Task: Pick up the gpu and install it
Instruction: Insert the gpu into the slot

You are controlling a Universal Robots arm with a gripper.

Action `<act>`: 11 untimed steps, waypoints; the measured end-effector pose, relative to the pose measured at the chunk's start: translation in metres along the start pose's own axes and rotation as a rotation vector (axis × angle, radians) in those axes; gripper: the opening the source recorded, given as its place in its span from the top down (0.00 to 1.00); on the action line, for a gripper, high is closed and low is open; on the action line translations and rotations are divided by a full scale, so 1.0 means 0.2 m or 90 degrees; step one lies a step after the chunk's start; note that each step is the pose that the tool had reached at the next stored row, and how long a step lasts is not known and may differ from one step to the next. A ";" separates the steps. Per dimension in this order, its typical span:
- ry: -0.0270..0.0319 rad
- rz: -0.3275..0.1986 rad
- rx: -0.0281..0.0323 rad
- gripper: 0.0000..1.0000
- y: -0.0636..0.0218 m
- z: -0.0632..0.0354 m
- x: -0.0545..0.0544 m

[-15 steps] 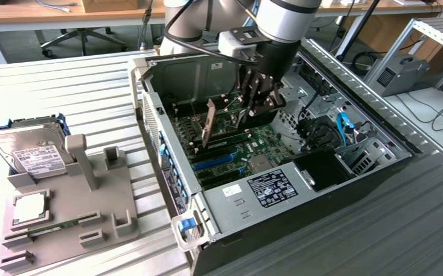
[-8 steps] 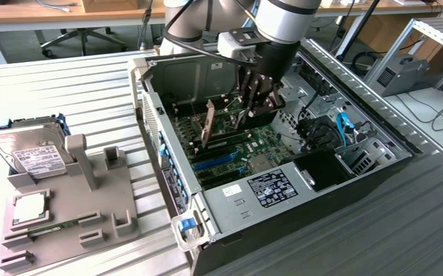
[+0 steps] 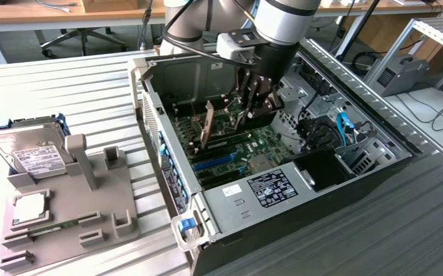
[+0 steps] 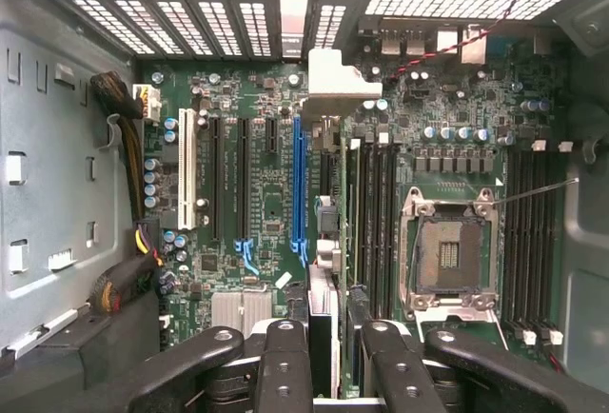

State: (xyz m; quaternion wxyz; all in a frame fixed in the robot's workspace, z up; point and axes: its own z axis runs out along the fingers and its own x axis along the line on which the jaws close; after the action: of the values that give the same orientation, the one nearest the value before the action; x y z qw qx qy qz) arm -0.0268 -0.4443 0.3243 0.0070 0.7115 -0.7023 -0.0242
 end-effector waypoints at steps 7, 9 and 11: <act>0.0000 0.000 0.0000 0.74 0.005 0.005 0.00; 0.0000 0.000 0.0000 0.74 0.007 0.007 0.00; 0.0000 0.000 0.0000 0.74 0.008 0.008 0.00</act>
State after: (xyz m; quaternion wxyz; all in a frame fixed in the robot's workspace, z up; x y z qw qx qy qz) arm -0.0285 -0.4453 0.3227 0.0070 0.7115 -0.7023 -0.0242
